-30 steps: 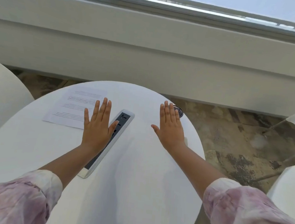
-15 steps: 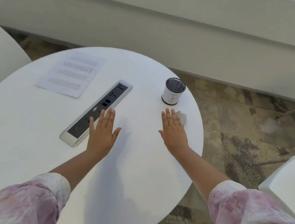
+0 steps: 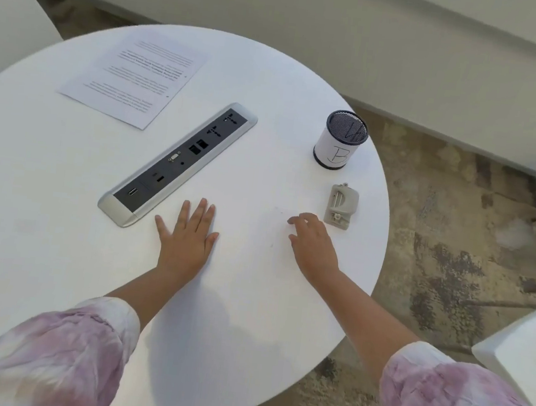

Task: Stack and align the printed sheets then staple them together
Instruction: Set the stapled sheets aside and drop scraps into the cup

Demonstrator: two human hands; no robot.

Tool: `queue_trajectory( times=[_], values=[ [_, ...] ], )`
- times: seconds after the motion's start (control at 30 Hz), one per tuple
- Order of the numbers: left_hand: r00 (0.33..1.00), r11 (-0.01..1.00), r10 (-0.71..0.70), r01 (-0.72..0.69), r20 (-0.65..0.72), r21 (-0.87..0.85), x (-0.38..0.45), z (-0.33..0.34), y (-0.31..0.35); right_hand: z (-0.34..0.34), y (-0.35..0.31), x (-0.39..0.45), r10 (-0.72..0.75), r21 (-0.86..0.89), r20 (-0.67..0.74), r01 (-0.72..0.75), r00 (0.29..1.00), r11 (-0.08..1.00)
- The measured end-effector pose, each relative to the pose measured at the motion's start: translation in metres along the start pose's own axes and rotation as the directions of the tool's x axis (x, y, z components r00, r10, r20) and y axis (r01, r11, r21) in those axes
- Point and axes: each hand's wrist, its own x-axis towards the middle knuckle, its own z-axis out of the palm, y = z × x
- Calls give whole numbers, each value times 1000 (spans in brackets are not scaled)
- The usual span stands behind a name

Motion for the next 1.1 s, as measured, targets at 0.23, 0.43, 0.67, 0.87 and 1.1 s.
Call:
queue_trajectory(
  times=[0.23,0.43,0.67,0.87,1.1],
  values=[
    [998,998,-52,52,-32,-26,4,8,1,2,-5,26,140,205,-70,-123,988,971],
    [997,997,-57,55,-54,-45,4,9,0,8,-3,38,117,260,-94,-89,989,961],
    [996,997,-71,69,-57,-31,5,10,0,9,-6,41,152,312,-95,-116,984,943],
    [996,997,-76,75,-42,-33,5,10,-1,5,-11,44,164,271,-82,-136,983,953],
    [996,996,-81,79,-45,-35,5,9,0,4,-19,49,137,170,-65,-124,989,978]
  ],
)
